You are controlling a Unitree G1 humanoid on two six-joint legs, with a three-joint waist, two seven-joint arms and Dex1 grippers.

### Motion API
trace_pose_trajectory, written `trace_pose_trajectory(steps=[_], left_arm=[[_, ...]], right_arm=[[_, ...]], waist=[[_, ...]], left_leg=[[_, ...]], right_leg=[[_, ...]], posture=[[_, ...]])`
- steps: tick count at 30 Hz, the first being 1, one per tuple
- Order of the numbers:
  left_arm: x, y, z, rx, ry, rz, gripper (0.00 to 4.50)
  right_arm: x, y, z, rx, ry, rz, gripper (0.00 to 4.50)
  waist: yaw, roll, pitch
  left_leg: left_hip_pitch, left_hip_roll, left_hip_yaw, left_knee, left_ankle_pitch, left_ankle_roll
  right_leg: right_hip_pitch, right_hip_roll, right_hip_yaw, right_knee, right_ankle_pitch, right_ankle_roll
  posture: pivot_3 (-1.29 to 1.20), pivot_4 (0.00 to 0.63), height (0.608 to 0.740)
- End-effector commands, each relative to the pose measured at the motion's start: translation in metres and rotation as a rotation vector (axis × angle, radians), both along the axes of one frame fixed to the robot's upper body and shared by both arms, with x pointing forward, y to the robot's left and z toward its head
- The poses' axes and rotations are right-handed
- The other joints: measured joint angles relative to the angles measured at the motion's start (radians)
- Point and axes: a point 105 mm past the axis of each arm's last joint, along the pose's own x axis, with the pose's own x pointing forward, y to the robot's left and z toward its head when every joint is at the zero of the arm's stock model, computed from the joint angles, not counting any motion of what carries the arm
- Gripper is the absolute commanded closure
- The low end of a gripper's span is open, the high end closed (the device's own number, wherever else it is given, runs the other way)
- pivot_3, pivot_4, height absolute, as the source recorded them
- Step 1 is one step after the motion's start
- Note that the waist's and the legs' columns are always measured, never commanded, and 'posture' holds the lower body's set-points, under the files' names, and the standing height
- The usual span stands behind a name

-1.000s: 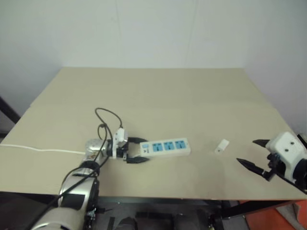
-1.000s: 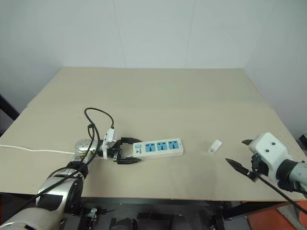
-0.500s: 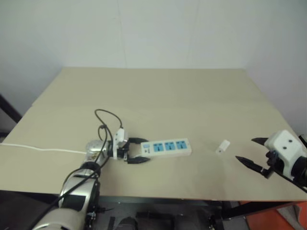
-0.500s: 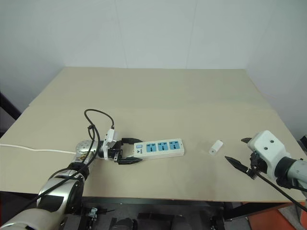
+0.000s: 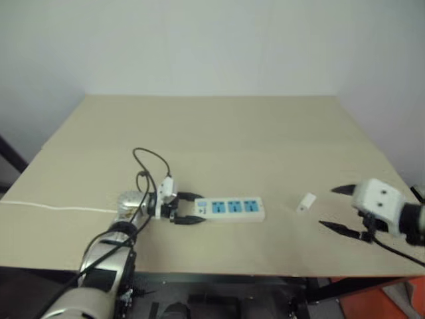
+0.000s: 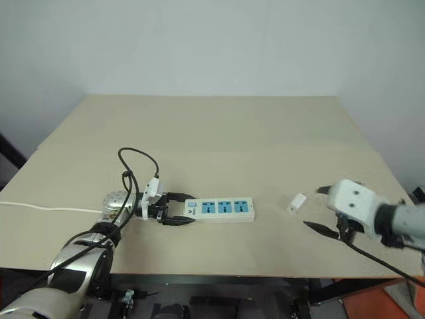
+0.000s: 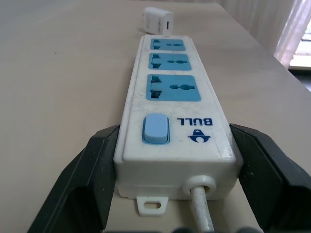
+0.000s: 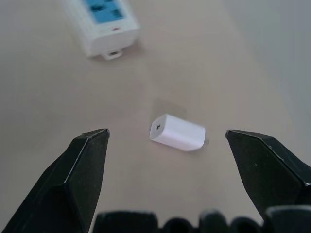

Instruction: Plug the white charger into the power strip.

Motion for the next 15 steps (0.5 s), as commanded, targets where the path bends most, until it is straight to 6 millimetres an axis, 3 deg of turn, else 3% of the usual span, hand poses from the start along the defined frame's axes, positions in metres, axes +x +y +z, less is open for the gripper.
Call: trace_pose_trajectory(steps=[1, 7, 11, 15], left_arm=[[-0.008, 0.000, -0.013, 0.062, 0.043, -0.042, 1.27], [-0.012, -0.002, -0.016, 0.049, 0.008, -0.055, 1.27], [-0.015, -0.002, -0.016, 0.020, 0.008, -0.051, 1.27], [-0.017, 0.003, -0.018, 0.030, 0.000, -0.049, 1.27]], right_arm=[[0.006, 0.015, -0.007, -0.206, 0.060, 0.249, 0.00], [0.036, 0.037, -0.027, -0.400, 0.135, 0.514, 0.00], [0.056, 0.031, -0.043, -0.618, 0.149, 0.629, 0.00], [0.070, 0.033, -0.050, -0.673, 0.139, 0.708, 0.00]], waist=[[-0.004, 0.000, 0.000], [-0.003, -0.001, 0.000], [0.003, -0.001, 0.000], [-0.001, 0.000, 0.000]], left_leg=[[0.003, 0.001, 0.000, -0.001, 0.000, 0.000], [0.002, 0.000, 0.000, -0.001, 0.000, 0.000], [0.000, -0.001, 0.000, 0.000, 0.000, 0.000], [0.000, -0.001, 0.000, 0.000, 0.000, 0.000]], right_leg=[[0.002, 0.000, 0.000, -0.001, 0.000, 0.000], [0.002, 0.000, 0.000, -0.003, 0.000, 0.000], [0.001, -0.001, -0.001, -0.002, 0.000, 0.000], [-0.001, -0.002, 0.000, -0.001, 0.003, -0.006]], posture=[[0.00, 0.150, 0.740], [0.00, 0.150, 0.740], [0.00, 0.150, 0.740], [0.00, 0.150, 0.740]])
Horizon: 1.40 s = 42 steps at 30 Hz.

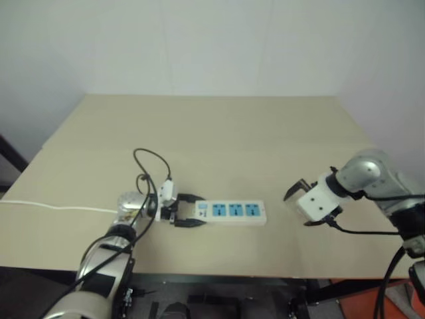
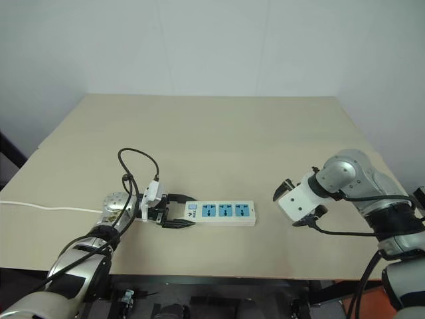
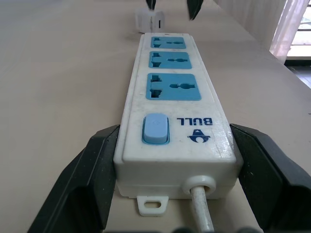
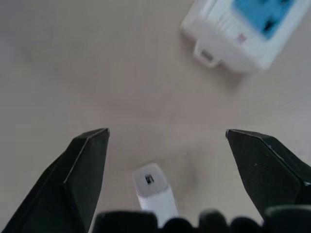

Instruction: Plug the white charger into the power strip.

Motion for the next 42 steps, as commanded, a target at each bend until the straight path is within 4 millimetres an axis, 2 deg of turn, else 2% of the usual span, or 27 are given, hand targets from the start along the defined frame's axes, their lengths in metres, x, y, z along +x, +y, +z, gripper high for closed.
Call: trace_pose_trajectory(steps=[1, 8, 14, 25, 33, 36, 42], left_arm=[[-0.011, 0.006, -0.018, 0.072, 0.040, -0.031, 1.27], [-0.013, 0.010, -0.019, 0.063, 0.044, -0.022, 1.27], [-0.013, 0.010, -0.019, 0.061, 0.046, -0.023, 1.27], [-0.013, 0.008, -0.019, 0.061, 0.047, -0.028, 1.27], [-0.014, 0.009, -0.021, 0.058, 0.052, -0.025, 1.27], [-0.015, 0.008, -0.022, 0.054, 0.054, -0.024, 1.27], [-0.015, 0.006, -0.022, 0.046, 0.055, -0.026, 1.27]], right_arm=[[0.007, -0.005, -0.002, -0.082, -0.023, 0.095, 0.00], [0.015, -0.018, -0.013, -0.161, -0.018, 0.164, 0.00], [0.023, -0.021, -0.013, -0.185, -0.057, 0.180, 0.00], [0.030, -0.005, -0.014, -0.172, -0.110, 0.266, 0.00], [0.029, -0.003, -0.014, -0.201, -0.108, 0.331, 0.00], [0.030, -0.003, -0.014, -0.201, -0.109, 0.341, 0.56], [0.032, -0.001, -0.014, -0.200, -0.127, 0.353, 2.50]], waist=[[-0.002, 0.000, 0.000], [-0.011, 0.000, 0.000], [-0.023, 0.000, 0.000], [-0.025, 0.001, 0.000], [-0.026, 0.001, 0.000], [-0.026, 0.001, 0.000], [-0.027, 0.001, -0.001]], left_leg=[[0.000, 0.000, 0.000, 0.000, 0.000, 0.000], [0.002, 0.000, 0.000, 0.000, 0.000, 0.000], [0.004, 0.000, 0.000, 0.000, 0.000, 0.000], [0.005, 0.000, 0.000, -0.001, 0.000, 0.000], [0.007, 0.000, 0.000, -0.001, 0.000, 0.000], [0.007, 0.000, 0.000, -0.001, 0.000, 0.000], [0.007, 0.000, 0.000, -0.001, 0.000, 0.000]], right_leg=[[0.000, 0.000, 0.000, 0.001, 0.000, 0.000], [0.000, 0.000, 0.001, 0.002, 0.000, -0.002], [0.002, 0.000, 0.001, 0.003, 0.000, -0.002], [0.002, 0.000, 0.001, 0.004, 0.000, -0.002], [0.004, 0.000, 0.001, 0.004, 0.000, -0.002], [0.004, 0.000, 0.001, 0.004, 0.000, -0.002], [0.004, 0.000, 0.001, 0.004, 0.000, -0.002]], posture=[[0.00, 0.150, 0.740], [0.00, 0.150, 0.740], [0.00, 0.150, 0.740], [0.00, 0.150, 0.740], [0.00, 0.150, 0.740], [0.00, 0.150, 0.740], [0.00, 0.150, 0.740]])
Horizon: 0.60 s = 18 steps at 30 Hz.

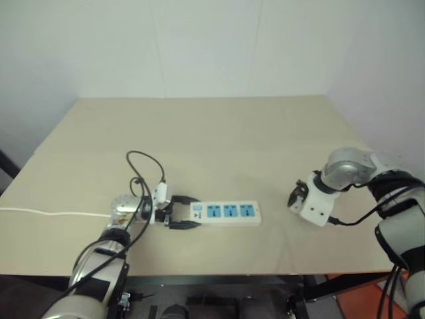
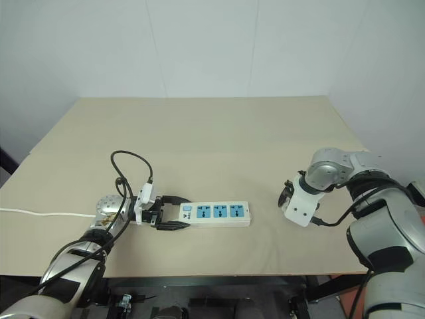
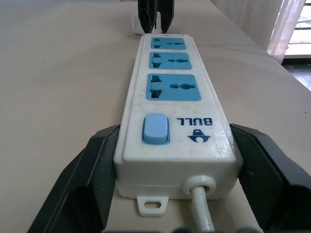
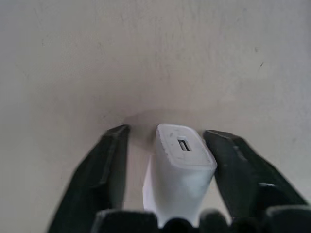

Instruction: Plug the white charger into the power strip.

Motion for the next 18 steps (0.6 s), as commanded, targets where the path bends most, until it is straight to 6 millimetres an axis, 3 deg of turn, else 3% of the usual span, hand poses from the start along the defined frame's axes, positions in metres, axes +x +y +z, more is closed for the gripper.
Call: trace_pose_trajectory(steps=[1, 3, 10, 15, 18], left_arm=[[-0.011, -0.004, -0.019, 0.047, 0.057, -0.043, 1.27], [-0.011, -0.005, -0.019, 0.045, 0.057, -0.043, 1.27], [-0.010, -0.005, -0.018, 0.044, 0.057, -0.044, 1.27], [-0.010, -0.004, -0.016, 0.038, 0.054, -0.039, 1.27], [-0.010, -0.002, -0.016, 0.037, 0.055, -0.035, 1.27]], right_arm=[[0.005, 0.010, 0.008, 0.034, -0.038, 0.040, 2.79], [0.005, 0.010, 0.008, 0.035, -0.040, 0.044, 3.36], [0.010, 0.011, 0.018, 0.092, -0.083, 0.009, 3.37], [0.021, 0.028, 0.047, 0.443, -0.095, -0.190, 3.37], [0.020, 0.044, 0.070, 0.739, -0.031, -0.309, 3.37]], waist=[[0.000, 0.000, 0.000], [0.001, 0.000, 0.000], [0.001, 0.000, 0.000], [0.002, 0.000, 0.000], [0.004, 0.000, 0.000]], left_leg=[[0.000, 0.000, 0.000, 0.000, 0.000, 0.000], [0.000, 0.000, 0.000, 0.000, 0.000, 0.000], [0.000, 0.000, 0.000, 0.000, 0.000, 0.000], [0.000, 0.000, 0.000, 0.000, 0.000, 0.000], [-0.001, 0.000, -0.001, 0.000, 0.000, 0.000]], right_leg=[[0.000, 0.000, 0.000, 0.000, 0.000, 0.000], [0.000, 0.000, 0.000, 0.000, 0.000, 0.000], [0.000, 0.000, 0.000, 0.000, 0.000, 0.000], [0.000, -0.001, 0.000, 0.000, 0.000, 0.000], [0.001, -0.001, 0.000, -0.001, 0.000, 0.000]], posture=[[0.00, 0.150, 0.740], [0.00, 0.150, 0.740], [0.00, 0.150, 0.740], [0.00, 0.150, 0.740], [0.00, 0.150, 0.740]])
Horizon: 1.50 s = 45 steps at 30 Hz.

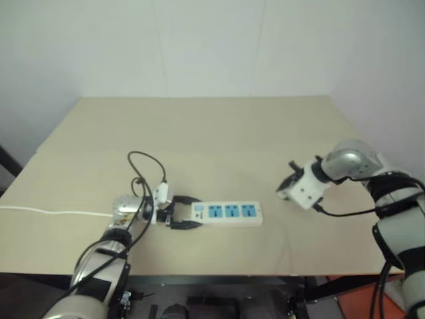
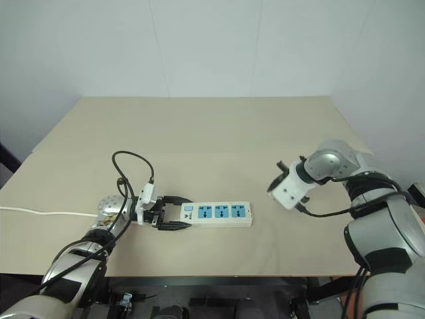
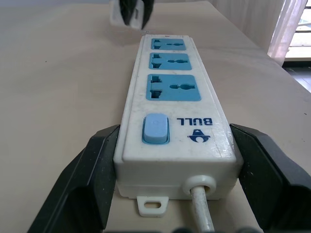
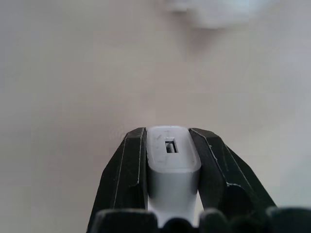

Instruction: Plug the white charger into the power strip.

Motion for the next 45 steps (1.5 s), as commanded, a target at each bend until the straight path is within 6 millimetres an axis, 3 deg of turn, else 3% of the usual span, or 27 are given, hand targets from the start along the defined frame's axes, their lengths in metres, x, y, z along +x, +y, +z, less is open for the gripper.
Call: trace_pose_trajectory(steps=[1, 5, 7, 12, 16, 24, 28, 45], left_arm=[[-0.010, 0.002, -0.016, 0.048, 0.054, -0.029, 1.27], [-0.013, 0.002, -0.020, 0.052, 0.064, -0.033, 1.27], [-0.013, 0.001, -0.021, 0.057, 0.070, -0.038, 1.27], [-0.012, 0.000, -0.020, 0.060, 0.072, -0.040, 1.27], [-0.009, -0.002, -0.016, 0.059, 0.083, -0.044, 1.27], [-0.008, -0.003, -0.015, 0.082, 0.095, -0.060, 1.27], [-0.008, -0.003, -0.015, 0.090, 0.112, -0.063, 1.27], [-0.007, -0.004, -0.012, 0.102, 0.113, -0.075, 1.27]], right_arm=[[0.000, 0.019, 0.039, 0.367, 0.041, -0.091, 3.37], [-0.006, 0.045, 0.064, 0.842, 0.195, -0.163, 3.37], [-0.007, 0.051, 0.068, 1.006, 0.273, -0.206, 3.37], [-0.014, 0.067, 0.065, 1.258, 0.504, -0.259, 3.37], [-0.015, 0.081, 0.055, 1.360, 0.667, -0.292, 3.37], [-0.020, 0.111, 0.021, 1.353, 0.854, -0.315, 3.37], [-0.029, 0.120, 0.005, 1.306, 0.861, -0.261, 3.37], [-0.034, 0.135, -0.013, 1.247, 0.848, -0.178, 3.37]], waist=[[0.000, 0.000, 0.000], [0.000, 0.000, 0.000], [0.002, 0.000, 0.000], [0.008, 0.000, 0.000], [0.009, 0.000, 0.000], [0.011, 0.000, 0.000], [0.012, 0.000, 0.000], [0.012, 0.000, 0.000]], left_leg=[[0.000, 0.000, 0.000, 0.000, 0.000, 0.000], [0.000, 0.000, 0.000, 0.000, 0.000, 0.000], [0.000, 0.000, -0.001, 0.000, 0.000, 0.000], [-0.001, 0.000, -0.001, 0.000, 0.000, 0.001], [-0.001, 0.000, -0.001, 0.000, 0.000, 0.001], [-0.003, 0.000, -0.001, 0.000, -0.001, 0.001], [-0.003, 0.000, -0.001, 0.000, -0.001, 0.001], [-0.004, 0.000, -0.001, 0.000, -0.001, 0.001]], right_leg=[[0.000, 0.000, 0.000, 0.000, 0.000, 0.000], [-0.001, 0.000, 0.000, 0.001, 0.000, 0.000], [-0.001, 0.000, 0.000, 0.002, 0.000, 0.000], [-0.001, 0.000, -0.001, 0.000, 0.000, 0.000], [-0.001, 0.000, -0.001, 0.001, 0.000, 0.000], [-0.002, 0.000, -0.001, 0.000, 0.000, 0.000], [-0.003, 0.000, -0.001, 0.000, 0.000, 0.001], [-0.004, 0.001, -0.001, 0.000, -0.002, 0.004]], posture=[[0.00, 0.150, 0.740], [0.00, 0.150, 0.740], [0.00, 0.150, 0.740], [0.00, 0.150, 0.740], [0.00, 0.150, 0.740], [0.00, 0.150, 0.740], [0.00, 0.150, 0.740], [0.00, 0.150, 0.740]])
